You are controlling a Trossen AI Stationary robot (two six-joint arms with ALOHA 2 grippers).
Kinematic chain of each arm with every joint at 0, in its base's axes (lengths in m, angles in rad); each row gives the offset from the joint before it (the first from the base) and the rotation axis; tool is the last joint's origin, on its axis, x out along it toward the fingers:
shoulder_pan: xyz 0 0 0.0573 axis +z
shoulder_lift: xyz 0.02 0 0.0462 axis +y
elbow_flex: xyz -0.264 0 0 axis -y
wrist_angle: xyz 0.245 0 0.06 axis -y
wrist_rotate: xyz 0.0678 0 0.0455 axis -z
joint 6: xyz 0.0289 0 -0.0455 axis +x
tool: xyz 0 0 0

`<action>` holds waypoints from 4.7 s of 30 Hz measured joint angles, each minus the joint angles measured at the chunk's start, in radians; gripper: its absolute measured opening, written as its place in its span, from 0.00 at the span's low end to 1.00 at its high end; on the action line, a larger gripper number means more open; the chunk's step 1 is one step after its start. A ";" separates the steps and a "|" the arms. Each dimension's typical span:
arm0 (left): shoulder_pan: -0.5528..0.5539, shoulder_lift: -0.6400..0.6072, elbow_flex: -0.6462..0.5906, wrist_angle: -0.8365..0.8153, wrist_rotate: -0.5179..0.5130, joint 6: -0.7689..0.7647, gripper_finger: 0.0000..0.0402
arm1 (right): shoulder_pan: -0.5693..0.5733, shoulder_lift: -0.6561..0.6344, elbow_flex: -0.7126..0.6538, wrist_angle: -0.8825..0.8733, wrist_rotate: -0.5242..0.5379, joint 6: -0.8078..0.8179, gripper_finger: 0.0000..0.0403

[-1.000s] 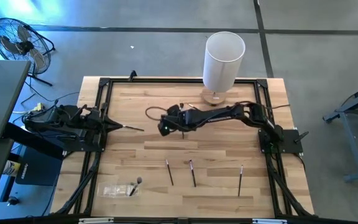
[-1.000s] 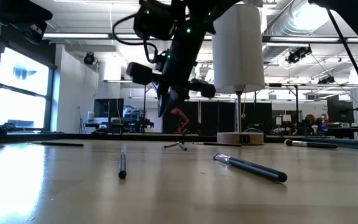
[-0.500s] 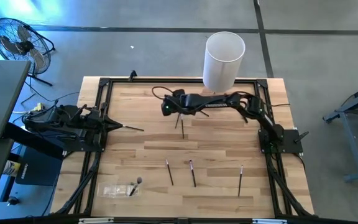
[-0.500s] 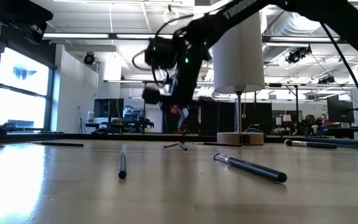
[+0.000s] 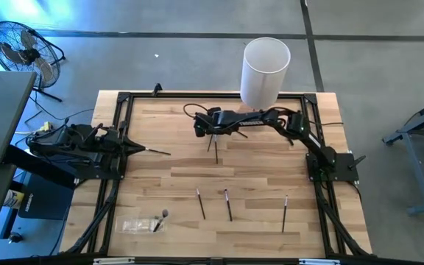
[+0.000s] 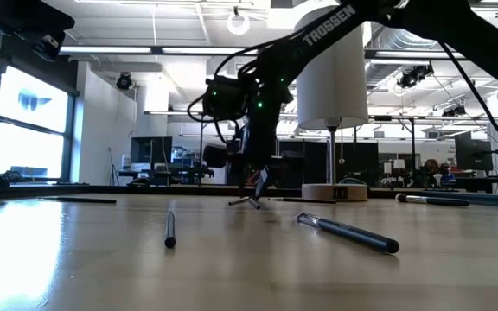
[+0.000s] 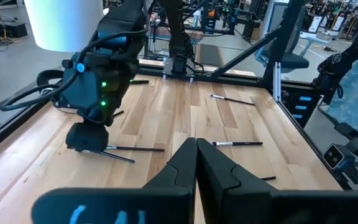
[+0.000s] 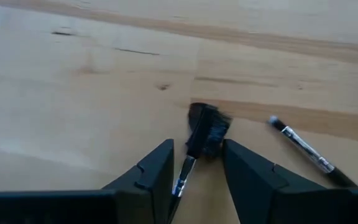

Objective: Put items in baskets/containers
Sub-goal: Put the black eye grooming brush into the transparent organizer, then put the eyeshadow brush into the transparent organizer

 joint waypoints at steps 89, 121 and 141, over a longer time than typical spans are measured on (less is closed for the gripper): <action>0.000 0.206 -0.182 0.435 0.006 -0.024 0.00 | 0.618 0.432 0.588 1.481 -0.163 -1.089 0.00; 0.000 0.206 -0.182 0.424 0.010 -0.024 0.00 | 0.595 0.434 0.482 1.491 -0.270 -0.938 0.18; -0.001 0.206 -0.182 0.416 0.058 -0.059 0.00 | 0.559 0.172 0.481 0.830 -0.447 -1.031 0.26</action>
